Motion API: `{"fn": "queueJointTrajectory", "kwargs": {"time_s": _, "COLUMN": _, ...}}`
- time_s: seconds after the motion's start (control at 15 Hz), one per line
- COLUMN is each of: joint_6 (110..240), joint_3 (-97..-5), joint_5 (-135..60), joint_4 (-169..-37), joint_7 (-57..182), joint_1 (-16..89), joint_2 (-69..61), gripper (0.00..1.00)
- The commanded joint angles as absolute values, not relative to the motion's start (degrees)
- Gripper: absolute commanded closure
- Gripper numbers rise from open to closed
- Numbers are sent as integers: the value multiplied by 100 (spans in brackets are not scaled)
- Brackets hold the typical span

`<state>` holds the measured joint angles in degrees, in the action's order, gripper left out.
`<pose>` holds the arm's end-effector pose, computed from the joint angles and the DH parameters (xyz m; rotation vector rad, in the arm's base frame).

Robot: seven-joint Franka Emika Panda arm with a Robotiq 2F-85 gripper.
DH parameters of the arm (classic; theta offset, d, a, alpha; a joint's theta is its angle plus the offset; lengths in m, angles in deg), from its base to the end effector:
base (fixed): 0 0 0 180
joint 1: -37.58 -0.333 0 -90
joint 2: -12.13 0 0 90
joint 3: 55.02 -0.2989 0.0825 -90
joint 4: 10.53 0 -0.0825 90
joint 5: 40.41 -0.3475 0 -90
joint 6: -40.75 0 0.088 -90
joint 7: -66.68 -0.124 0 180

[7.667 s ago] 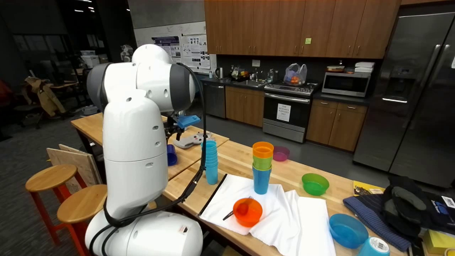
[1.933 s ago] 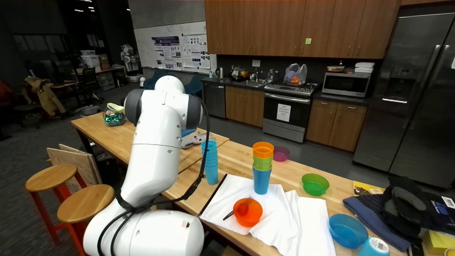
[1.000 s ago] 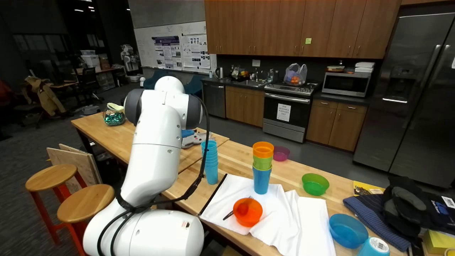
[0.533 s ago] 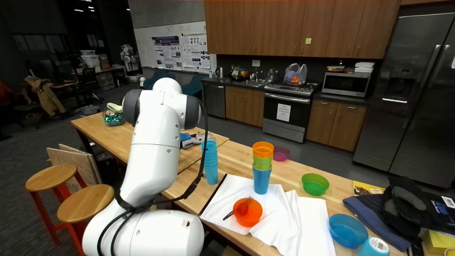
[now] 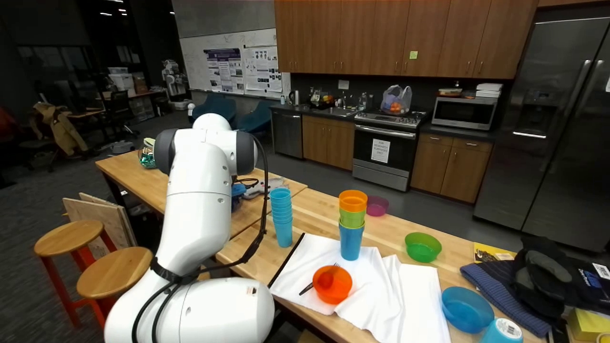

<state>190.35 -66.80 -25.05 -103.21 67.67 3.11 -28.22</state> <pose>0.4879 0.4840 0.2449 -2.6826 -1.4083 -0.4628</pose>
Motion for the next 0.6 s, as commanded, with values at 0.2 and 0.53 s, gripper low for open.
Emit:
{"fn": "queueJointTrajectory", "kwargs": {"time_s": 0.2, "joint_6": 19352, "joint_3": -6142, "joint_5": -2240, "joint_4": -10295, "joint_7": 6208, "joint_1": -1, "joint_2": -2924, "gripper": 39}}
{"fn": "queueJointTrajectory", "kwargs": {"time_s": 0.53, "joint_6": 19282, "joint_3": -6350, "joint_5": -2339, "joint_4": -10251, "joint_7": 6544, "joint_1": 117, "joint_2": -2973, "gripper": 77}}
